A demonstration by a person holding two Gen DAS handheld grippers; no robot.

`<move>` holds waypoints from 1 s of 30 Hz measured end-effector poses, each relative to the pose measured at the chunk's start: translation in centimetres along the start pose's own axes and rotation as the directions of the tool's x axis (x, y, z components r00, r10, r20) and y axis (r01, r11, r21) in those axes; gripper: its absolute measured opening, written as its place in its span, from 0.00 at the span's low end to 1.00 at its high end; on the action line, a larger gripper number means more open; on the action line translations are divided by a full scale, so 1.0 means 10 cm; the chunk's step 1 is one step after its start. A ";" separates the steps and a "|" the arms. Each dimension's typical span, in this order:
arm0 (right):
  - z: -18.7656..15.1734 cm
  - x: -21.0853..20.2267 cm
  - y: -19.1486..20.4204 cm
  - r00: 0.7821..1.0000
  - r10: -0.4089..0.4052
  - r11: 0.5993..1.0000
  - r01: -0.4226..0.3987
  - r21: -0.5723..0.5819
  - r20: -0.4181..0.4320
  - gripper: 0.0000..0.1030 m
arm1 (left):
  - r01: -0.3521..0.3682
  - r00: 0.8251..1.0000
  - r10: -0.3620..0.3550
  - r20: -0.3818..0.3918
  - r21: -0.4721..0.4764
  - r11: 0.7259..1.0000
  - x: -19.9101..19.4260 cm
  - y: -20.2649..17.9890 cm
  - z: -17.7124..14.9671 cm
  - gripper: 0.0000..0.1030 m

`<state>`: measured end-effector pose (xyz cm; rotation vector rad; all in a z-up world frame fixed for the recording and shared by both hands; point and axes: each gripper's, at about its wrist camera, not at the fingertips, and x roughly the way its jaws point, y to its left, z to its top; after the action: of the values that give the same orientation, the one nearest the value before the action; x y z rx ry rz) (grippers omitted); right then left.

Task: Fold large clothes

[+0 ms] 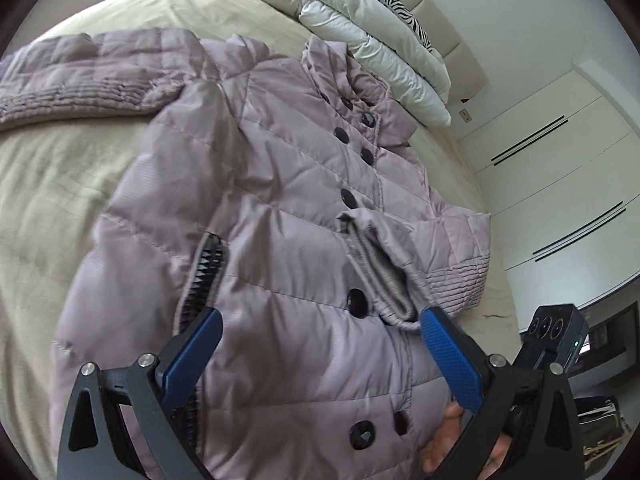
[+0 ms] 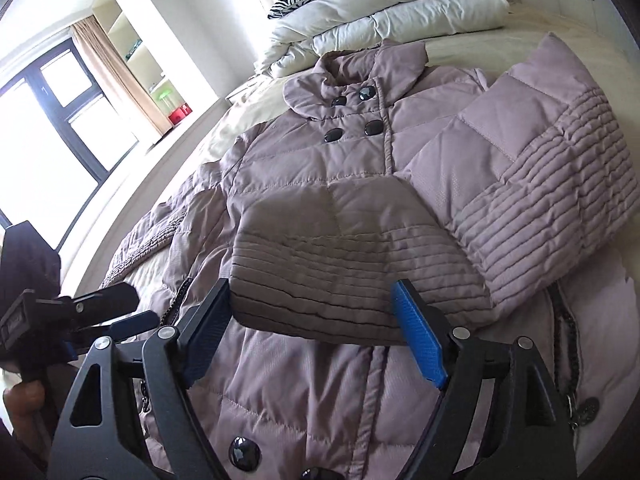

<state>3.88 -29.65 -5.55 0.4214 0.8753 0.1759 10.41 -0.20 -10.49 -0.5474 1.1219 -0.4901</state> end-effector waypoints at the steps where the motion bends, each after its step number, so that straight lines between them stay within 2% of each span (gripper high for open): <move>1: -0.05 -0.03 0.01 1.000 -0.017 1.000 0.017 -0.016 -0.022 0.79 | 0.025 0.999 -0.026 -0.026 -0.023 0.999 0.11 -0.03 0.02 0.98; 3: -0.12 -0.09 0.03 0.998 -0.047 0.997 0.044 -0.062 -0.046 0.79 | 0.042 0.998 -0.044 -0.052 -0.045 0.998 0.29 -0.10 0.05 0.98; 5: -0.16 -0.23 -0.04 1.000 -0.005 0.999 0.005 -0.049 -0.020 0.79 | 0.051 0.995 -0.056 -0.077 -0.066 0.996 0.41 -0.15 0.09 0.98; 7: -0.19 -0.38 -0.21 1.000 0.021 1.000 -0.021 0.001 0.009 0.79 | 0.081 0.992 -0.087 -0.090 -0.075 0.994 0.48 -0.23 0.12 0.98; 9: -0.22 -0.57 -0.44 0.998 0.042 0.996 -0.045 0.073 0.049 0.79 | 0.081 0.991 -0.087 -0.098 -0.060 0.995 0.54 -0.34 0.13 0.97; 13: -0.29 -0.78 -0.92 0.994 0.062 0.969 -0.083 0.235 0.093 0.79 | 0.085 0.985 -0.093 -0.145 -0.058 0.995 0.73 -0.53 0.13 0.86; 17: -0.43 -0.83 -1.22 0.993 0.071 0.941 -0.098 0.323 0.096 0.79 | 0.068 0.984 -0.076 -0.161 -0.055 0.996 0.88 -0.64 0.14 0.78; 18: -0.46 -0.84 -1.26 0.992 0.080 0.937 -0.108 0.332 0.097 0.79 | 0.061 0.984 -0.069 -0.164 -0.056 0.997 0.92 -0.64 0.15 0.74; 20: -0.52 -0.83 -1.29 0.992 0.081 0.937 -0.108 0.331 0.097 0.79 | 0.037 0.983 -0.050 -0.176 -0.074 0.997 0.99 -0.63 0.18 0.61; 22: -0.56 -0.83 -1.29 0.992 0.079 0.942 -0.105 0.320 0.096 0.79 | 0.026 0.980 -0.042 -0.192 -0.085 0.996 1.04 -0.61 0.19 0.30; 25: -0.58 -0.83 -1.29 0.993 0.074 0.944 -0.100 0.315 0.094 0.79 | 0.041 0.980 -0.056 -0.191 -0.081 0.996 1.08 -0.63 0.22 0.21; 30: -0.60 -0.91 -1.35 0.990 0.093 0.933 -0.123 0.338 0.103 0.79 | 0.054 0.989 -0.059 -0.133 -0.041 0.998 0.90 -0.71 0.39 0.17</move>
<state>-6.84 -43.01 -8.28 0.8002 0.7992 0.1038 16.62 -10.55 -11.00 -0.5863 1.2490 -0.5624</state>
